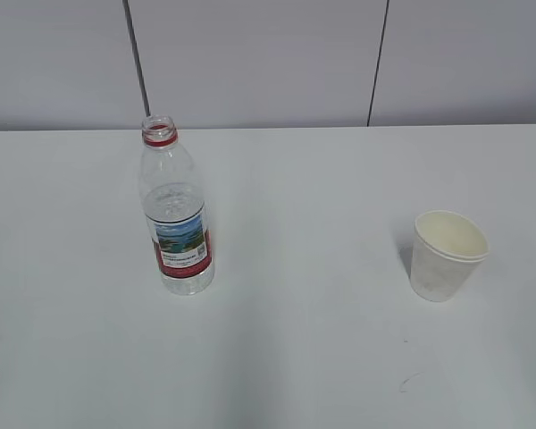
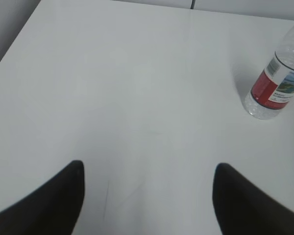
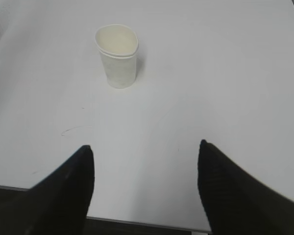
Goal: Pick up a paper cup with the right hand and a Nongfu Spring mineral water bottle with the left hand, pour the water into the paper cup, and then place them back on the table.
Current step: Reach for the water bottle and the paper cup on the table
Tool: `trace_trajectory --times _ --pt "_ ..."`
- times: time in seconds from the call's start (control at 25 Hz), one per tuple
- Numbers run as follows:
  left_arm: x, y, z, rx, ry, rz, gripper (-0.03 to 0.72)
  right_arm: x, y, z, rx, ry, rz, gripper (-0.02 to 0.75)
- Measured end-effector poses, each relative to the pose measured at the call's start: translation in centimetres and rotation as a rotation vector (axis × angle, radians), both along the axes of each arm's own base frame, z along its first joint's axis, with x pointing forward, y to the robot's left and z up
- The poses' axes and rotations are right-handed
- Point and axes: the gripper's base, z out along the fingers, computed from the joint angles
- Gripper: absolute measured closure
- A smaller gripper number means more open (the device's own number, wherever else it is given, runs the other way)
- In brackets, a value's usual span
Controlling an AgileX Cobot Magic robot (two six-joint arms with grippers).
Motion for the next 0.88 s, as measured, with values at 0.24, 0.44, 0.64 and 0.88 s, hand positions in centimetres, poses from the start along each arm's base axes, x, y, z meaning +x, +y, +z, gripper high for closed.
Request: trace_trajectory --times 0.24,0.44,0.64,0.88 --pt "0.0 0.1 0.4 0.014 -0.024 0.009 0.189 0.3 -0.1 0.7 -0.005 -0.037 -0.006 0.240" --pt "1.6 0.6 2.7 0.083 -0.059 0.036 0.189 2.1 -0.1 2.3 -0.004 -0.131 -0.013 0.240" --pt "6.2 0.5 4.3 0.113 -0.091 0.007 0.189 5.9 -0.2 3.6 -0.012 -0.164 -0.023 0.240" --pt "12.2 0.1 5.3 0.111 -0.200 -0.045 0.189 11.4 -0.1 4.0 -0.015 -0.187 -0.030 0.240"
